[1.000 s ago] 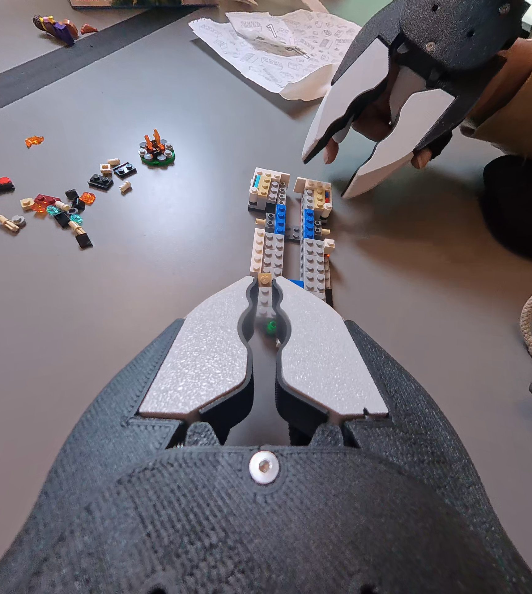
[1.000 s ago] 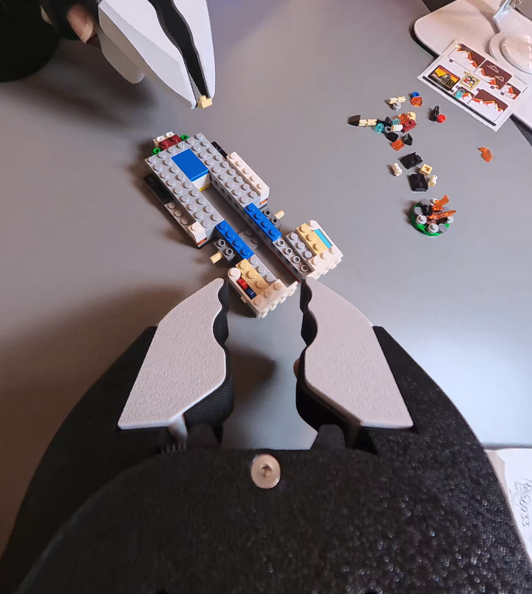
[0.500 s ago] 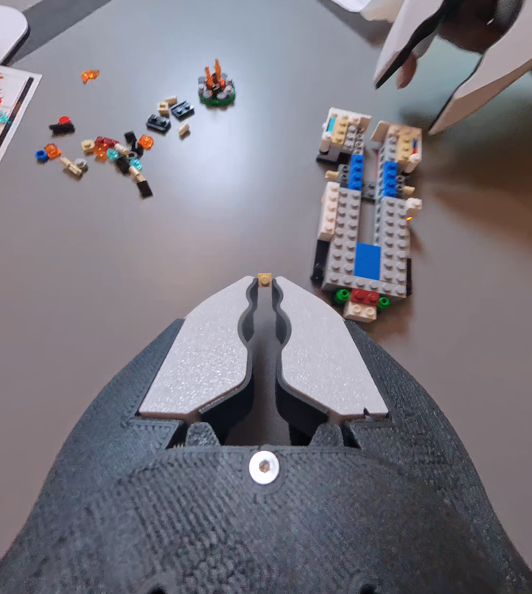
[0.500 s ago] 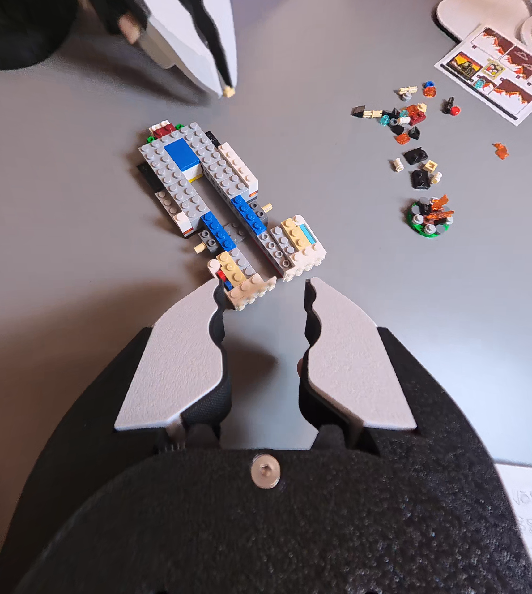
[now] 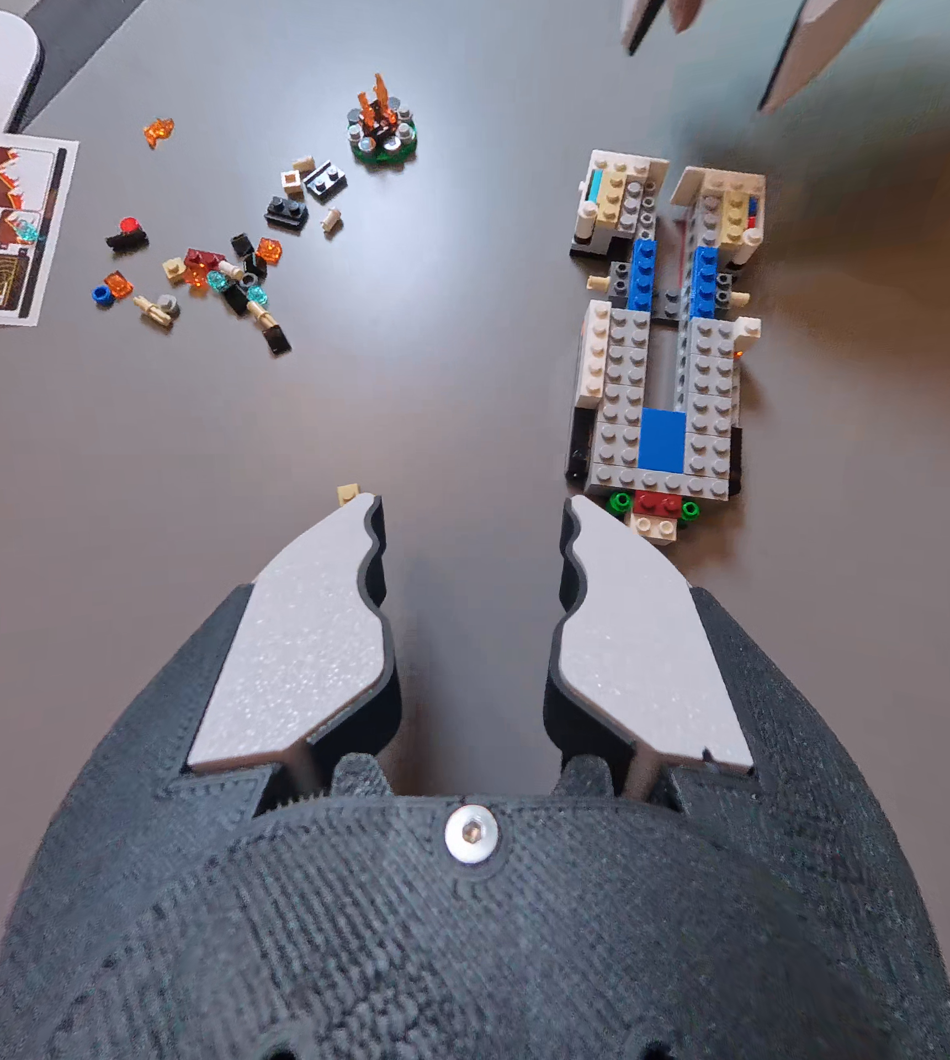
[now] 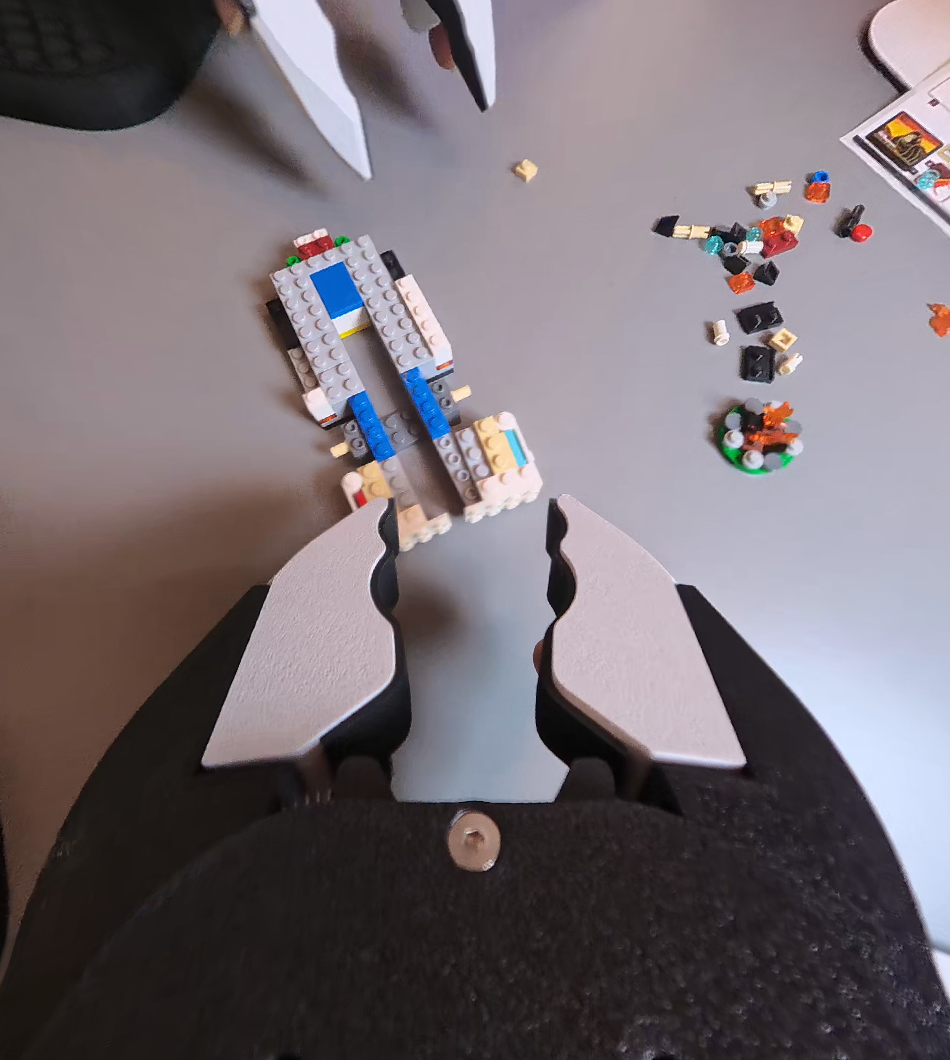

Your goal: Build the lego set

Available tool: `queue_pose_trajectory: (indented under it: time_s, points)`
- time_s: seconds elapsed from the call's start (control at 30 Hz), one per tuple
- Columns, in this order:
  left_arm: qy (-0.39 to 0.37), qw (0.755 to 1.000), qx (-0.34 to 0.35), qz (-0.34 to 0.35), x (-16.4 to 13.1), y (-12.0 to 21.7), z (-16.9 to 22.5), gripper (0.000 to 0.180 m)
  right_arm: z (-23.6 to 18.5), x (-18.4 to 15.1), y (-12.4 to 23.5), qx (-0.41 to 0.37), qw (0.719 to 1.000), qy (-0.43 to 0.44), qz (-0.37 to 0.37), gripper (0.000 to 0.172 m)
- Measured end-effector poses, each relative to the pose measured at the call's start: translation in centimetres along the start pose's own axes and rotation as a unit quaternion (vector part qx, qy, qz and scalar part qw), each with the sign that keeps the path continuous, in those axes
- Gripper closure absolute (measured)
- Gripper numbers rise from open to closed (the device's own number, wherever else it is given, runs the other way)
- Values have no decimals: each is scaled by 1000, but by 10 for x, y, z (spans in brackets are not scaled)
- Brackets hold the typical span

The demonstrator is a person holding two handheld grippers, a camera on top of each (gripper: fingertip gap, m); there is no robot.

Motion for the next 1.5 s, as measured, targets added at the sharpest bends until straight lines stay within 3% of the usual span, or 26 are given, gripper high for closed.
queue_pose_trajectory:
  time_s: [0.17,0.3,0.53,0.8,1.07,1.5]
  points:
    - [-21,997,-75,-11,8,-17,46,105,11,5,-25,53,996,50,-59,122]
    - [-56,994,-81,-54,1,-39,63,91,3,-1,-40,97,985,89,-110,126]
    - [-60,995,-66,-36,3,-50,55,111,-7,-1,-44,101,979,130,-119,138]
    - [-64,995,-68,-34,2,-48,56,112,-7,-1,-39,99,982,110,-119,142]
    - [-68,995,-69,-35,0,-47,57,112,-7,-1,-40,147,981,50,-117,146]
    - [-69,995,-71,-32,0,-47,58,112,-15,-2,-39,149,975,72,-149,145]
Point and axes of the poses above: each gripper's, where its closed fingertips meet, y back along the fingers, x out of its top, z = x × y across the jaws, the point moved 1 cm from there along y, back along the fingers, and after that the axes turned 10 degrees about -x, right-handed, at the moved point
